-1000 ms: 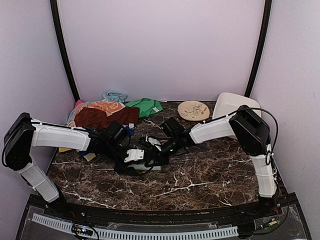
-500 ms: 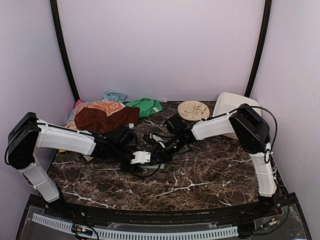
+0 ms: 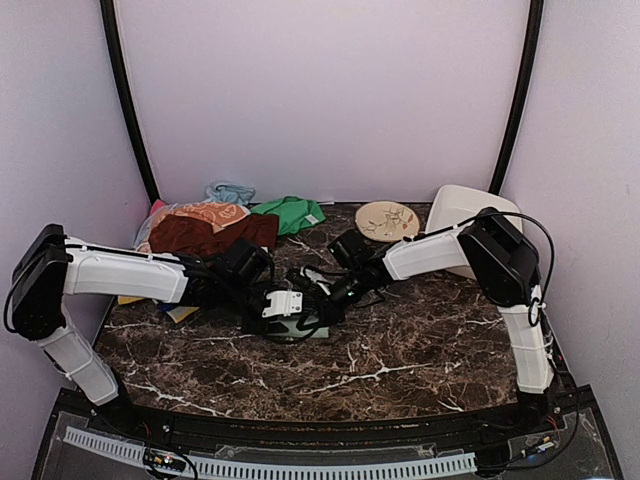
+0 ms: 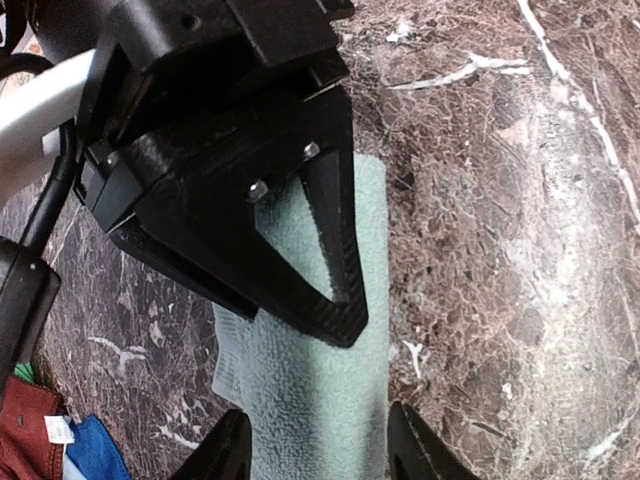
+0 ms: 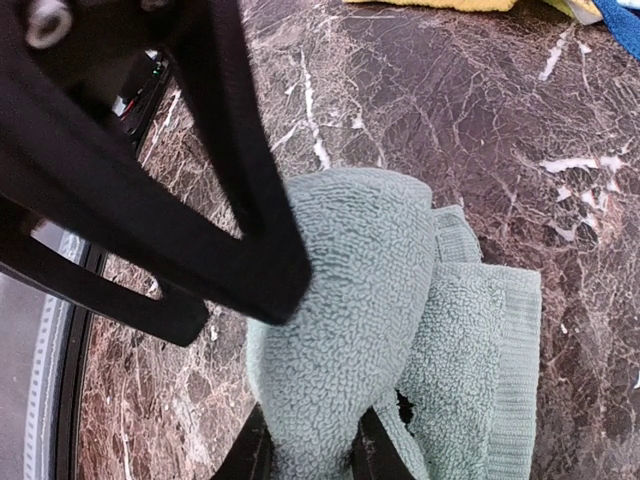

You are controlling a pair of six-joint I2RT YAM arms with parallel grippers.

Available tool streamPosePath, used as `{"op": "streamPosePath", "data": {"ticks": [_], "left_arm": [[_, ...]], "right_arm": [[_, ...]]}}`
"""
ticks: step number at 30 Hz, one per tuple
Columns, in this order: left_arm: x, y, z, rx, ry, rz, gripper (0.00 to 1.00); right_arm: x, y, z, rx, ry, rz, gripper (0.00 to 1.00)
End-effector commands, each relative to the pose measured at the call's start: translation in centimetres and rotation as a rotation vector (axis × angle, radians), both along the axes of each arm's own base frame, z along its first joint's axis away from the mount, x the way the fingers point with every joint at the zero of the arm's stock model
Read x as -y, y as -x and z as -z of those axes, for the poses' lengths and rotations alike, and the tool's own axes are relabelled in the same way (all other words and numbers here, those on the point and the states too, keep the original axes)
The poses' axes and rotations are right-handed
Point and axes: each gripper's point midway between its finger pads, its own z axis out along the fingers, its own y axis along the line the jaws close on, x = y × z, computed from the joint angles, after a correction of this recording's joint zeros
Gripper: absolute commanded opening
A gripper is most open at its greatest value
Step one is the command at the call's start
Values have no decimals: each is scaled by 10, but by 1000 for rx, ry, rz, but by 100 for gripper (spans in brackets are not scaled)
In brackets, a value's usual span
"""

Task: Roll the towels
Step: Roll the towel at the center of the board.

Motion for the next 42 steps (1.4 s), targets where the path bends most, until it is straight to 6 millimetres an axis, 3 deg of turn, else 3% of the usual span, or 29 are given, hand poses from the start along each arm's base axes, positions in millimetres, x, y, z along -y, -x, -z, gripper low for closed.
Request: {"op": "streamPosePath", "data": {"ticks": [1, 6, 11, 13, 15, 16, 17, 18, 19, 20, 24, 26, 29, 32, 35, 38, 42], "left_arm": [[0, -9, 17, 35, -41, 0, 49], [2, -3, 39, -33, -77, 21, 47], [-5, 2, 66, -79, -137, 25, 38], [-9, 5, 76, -93, -159, 31, 25], [-12, 11, 81, -140, -170, 37, 3], [-12, 14, 80, -172, -165, 34, 0], [-13, 18, 80, -206, -159, 31, 0], [-13, 21, 78, -241, -149, 31, 0], [-15, 24, 78, -273, -144, 28, 0], [-15, 26, 76, -295, -133, 27, 0], [-19, 36, 80, -361, -148, 33, 0], [-21, 39, 84, -380, -160, 35, 0], [-23, 43, 88, -406, -173, 38, 0], [-20, 44, 89, -423, -167, 42, 0], [-17, 44, 92, -459, -167, 36, 0], [-15, 48, 93, -516, -169, 36, 0], [-16, 50, 93, -597, -172, 29, 0]], "right_arm": [[46, 32, 77, -206, 293, 50, 8], [45, 32, 75, -213, 290, 55, 8], [38, 27, 63, -194, 252, 74, 13], [35, 19, 52, -170, 221, 96, 16], [36, 3, 42, -108, 198, 155, 24], [39, -6, 36, -75, 181, 190, 28], [41, -14, 28, -41, 159, 227, 38], [43, -25, 21, 1, 132, 266, 75], [51, -34, 17, 23, 126, 312, 97], [53, -42, 7, 54, 103, 343, 99], [90, -70, -7, 189, 107, 520, 100], [111, -87, -25, 337, 95, 635, 100], [136, -92, -84, 561, -92, 777, 100], [153, -91, -122, 647, -188, 869, 100], [165, -84, -131, 661, -224, 900, 100], [198, -81, -143, 624, -349, 1086, 100], [180, -58, -129, 733, -242, 879, 100]]}}
